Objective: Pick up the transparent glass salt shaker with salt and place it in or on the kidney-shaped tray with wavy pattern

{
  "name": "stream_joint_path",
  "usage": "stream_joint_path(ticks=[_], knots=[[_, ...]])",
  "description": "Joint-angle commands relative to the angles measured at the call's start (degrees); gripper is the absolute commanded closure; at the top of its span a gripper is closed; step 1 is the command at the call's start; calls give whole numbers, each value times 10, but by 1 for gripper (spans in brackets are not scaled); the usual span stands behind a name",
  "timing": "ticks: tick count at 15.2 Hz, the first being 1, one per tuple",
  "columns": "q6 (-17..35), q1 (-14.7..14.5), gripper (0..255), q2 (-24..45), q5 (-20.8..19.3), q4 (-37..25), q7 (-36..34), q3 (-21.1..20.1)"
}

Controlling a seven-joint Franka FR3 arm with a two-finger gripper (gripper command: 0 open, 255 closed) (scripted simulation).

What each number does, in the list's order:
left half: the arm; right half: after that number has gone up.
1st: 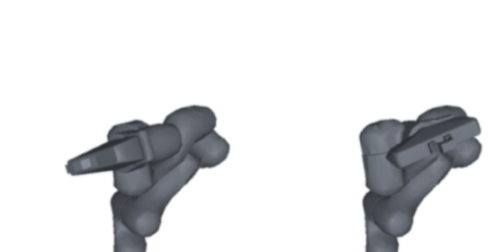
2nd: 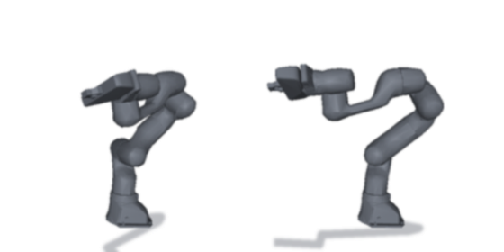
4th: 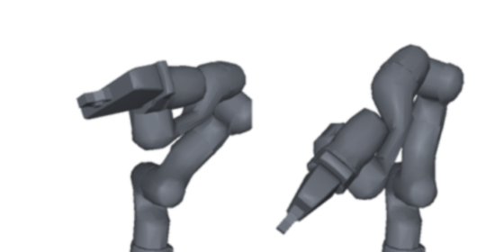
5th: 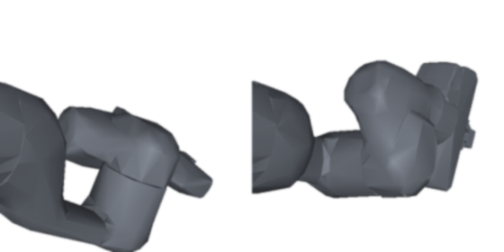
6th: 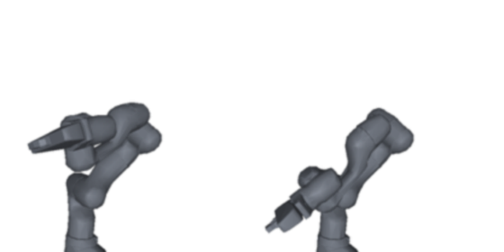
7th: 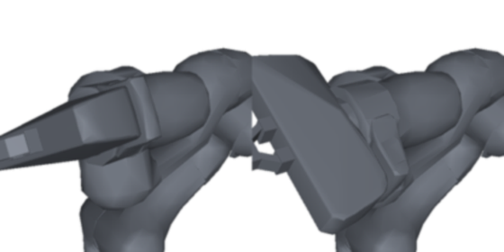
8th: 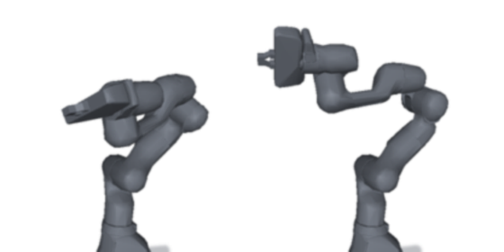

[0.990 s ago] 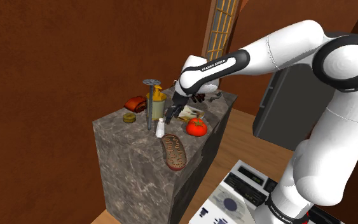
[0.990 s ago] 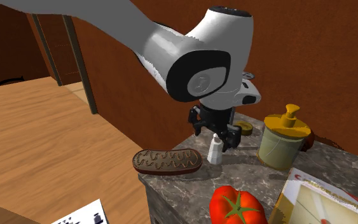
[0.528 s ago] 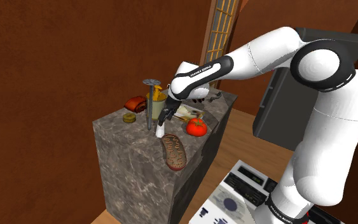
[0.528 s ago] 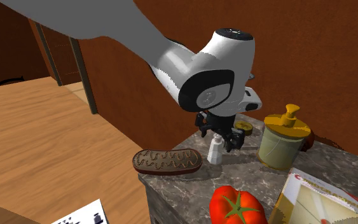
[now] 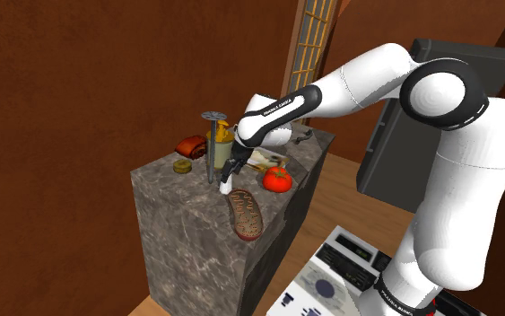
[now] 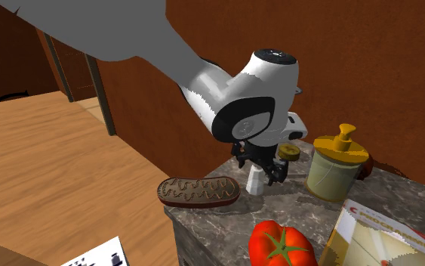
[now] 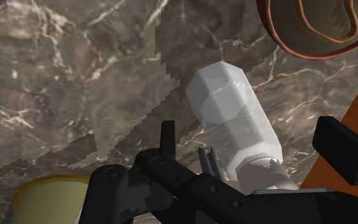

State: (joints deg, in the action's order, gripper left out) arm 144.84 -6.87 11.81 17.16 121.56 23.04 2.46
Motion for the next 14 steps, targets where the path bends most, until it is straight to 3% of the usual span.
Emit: stream_joint_path(ticks=[1,3,4,14], knots=[[0,0,0,0,0,0,0,0],[0,0,0,0,0,0,0,0],[0,0,255,0,0,0,0,0],[-6,0,255,-5,-3,-2,-3,1]])
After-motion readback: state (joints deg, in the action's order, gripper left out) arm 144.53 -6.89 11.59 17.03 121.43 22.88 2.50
